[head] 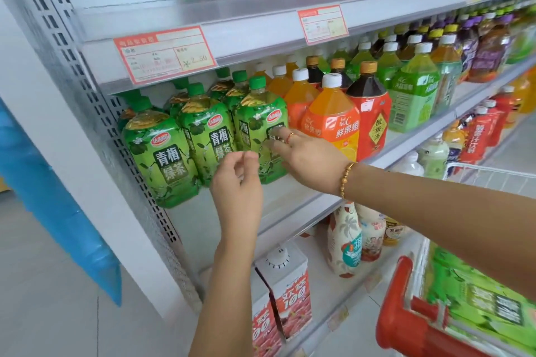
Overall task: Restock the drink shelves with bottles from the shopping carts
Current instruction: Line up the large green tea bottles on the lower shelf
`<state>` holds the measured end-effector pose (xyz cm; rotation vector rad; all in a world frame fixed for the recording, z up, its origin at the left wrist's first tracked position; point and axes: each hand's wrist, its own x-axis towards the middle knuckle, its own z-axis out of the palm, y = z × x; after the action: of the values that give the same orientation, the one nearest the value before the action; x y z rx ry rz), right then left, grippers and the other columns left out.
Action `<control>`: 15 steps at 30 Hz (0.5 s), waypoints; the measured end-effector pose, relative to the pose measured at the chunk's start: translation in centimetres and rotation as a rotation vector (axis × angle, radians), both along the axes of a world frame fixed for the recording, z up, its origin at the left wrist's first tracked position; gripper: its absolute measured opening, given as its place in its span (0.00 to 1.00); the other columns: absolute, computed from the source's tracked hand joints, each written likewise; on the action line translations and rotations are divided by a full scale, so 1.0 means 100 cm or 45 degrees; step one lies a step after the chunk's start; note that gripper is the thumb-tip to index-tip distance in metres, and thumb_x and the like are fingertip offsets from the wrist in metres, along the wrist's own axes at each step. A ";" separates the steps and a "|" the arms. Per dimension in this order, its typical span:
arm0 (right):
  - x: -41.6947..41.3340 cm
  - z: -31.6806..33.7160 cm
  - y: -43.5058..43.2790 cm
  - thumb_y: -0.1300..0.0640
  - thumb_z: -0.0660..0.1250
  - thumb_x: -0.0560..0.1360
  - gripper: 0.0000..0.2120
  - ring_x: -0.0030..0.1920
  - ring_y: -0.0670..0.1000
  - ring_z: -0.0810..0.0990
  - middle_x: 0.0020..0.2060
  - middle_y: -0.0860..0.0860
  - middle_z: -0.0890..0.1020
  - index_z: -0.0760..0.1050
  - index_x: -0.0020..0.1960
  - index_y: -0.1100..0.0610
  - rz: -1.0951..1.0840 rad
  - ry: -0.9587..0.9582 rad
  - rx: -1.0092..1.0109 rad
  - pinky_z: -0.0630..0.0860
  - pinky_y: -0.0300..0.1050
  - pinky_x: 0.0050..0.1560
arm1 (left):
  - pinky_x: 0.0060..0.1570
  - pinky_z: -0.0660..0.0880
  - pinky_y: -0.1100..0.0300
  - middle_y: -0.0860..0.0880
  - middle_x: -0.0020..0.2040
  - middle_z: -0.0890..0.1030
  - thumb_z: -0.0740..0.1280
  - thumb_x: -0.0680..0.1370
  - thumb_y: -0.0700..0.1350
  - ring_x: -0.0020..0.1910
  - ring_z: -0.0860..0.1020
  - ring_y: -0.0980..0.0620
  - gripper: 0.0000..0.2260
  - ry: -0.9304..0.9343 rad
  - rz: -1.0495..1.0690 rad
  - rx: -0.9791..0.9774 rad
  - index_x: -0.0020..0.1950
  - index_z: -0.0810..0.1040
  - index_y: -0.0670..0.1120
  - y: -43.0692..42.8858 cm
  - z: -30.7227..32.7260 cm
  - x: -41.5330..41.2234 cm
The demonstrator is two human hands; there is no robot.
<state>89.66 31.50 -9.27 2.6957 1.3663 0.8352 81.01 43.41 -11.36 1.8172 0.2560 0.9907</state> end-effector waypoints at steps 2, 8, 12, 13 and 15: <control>-0.013 0.012 -0.022 0.56 0.61 0.75 0.09 0.44 0.60 0.80 0.46 0.59 0.79 0.75 0.50 0.61 0.025 0.007 0.056 0.73 0.49 0.35 | 0.35 0.73 0.68 0.48 0.29 0.78 0.61 0.80 0.47 0.30 0.77 0.59 0.17 0.021 -0.193 0.047 0.32 0.74 0.42 -0.015 0.005 -0.003; -0.049 0.024 -0.117 0.49 0.65 0.73 0.11 0.36 0.58 0.78 0.34 0.55 0.80 0.71 0.36 0.54 -0.309 0.276 -0.023 0.64 0.43 0.32 | 0.35 0.73 0.57 0.48 0.27 0.77 0.63 0.76 0.53 0.29 0.75 0.52 0.19 0.128 -0.920 0.217 0.31 0.72 0.43 -0.077 0.008 -0.001; -0.044 -0.001 -0.186 0.46 0.64 0.74 0.08 0.42 0.53 0.77 0.41 0.51 0.80 0.72 0.42 0.50 -0.833 0.688 0.046 0.71 0.44 0.40 | 0.41 0.72 0.71 0.54 0.37 0.80 0.70 0.74 0.44 0.37 0.78 0.62 0.04 0.388 -1.444 0.249 0.40 0.78 0.48 -0.118 0.014 0.016; -0.039 -0.013 -0.205 0.45 0.64 0.74 0.09 0.43 0.52 0.76 0.43 0.51 0.80 0.74 0.45 0.51 -0.995 0.860 0.057 0.72 0.43 0.41 | 0.45 0.71 0.71 0.56 0.40 0.80 0.71 0.73 0.44 0.41 0.78 0.63 0.03 0.442 -1.487 0.322 0.42 0.78 0.50 -0.127 0.013 0.023; -0.034 -0.039 -0.247 0.46 0.64 0.74 0.12 0.45 0.51 0.77 0.46 0.51 0.80 0.76 0.50 0.53 -1.270 1.225 0.052 0.74 0.43 0.43 | 0.51 0.68 0.68 0.60 0.44 0.77 0.73 0.71 0.48 0.48 0.76 0.62 0.07 0.474 -1.400 0.599 0.47 0.77 0.52 -0.145 0.004 0.038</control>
<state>86.27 6.78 -13.13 3.2558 -0.2119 -0.5630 84.80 28.92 -10.97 2.1077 -0.7565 -0.0866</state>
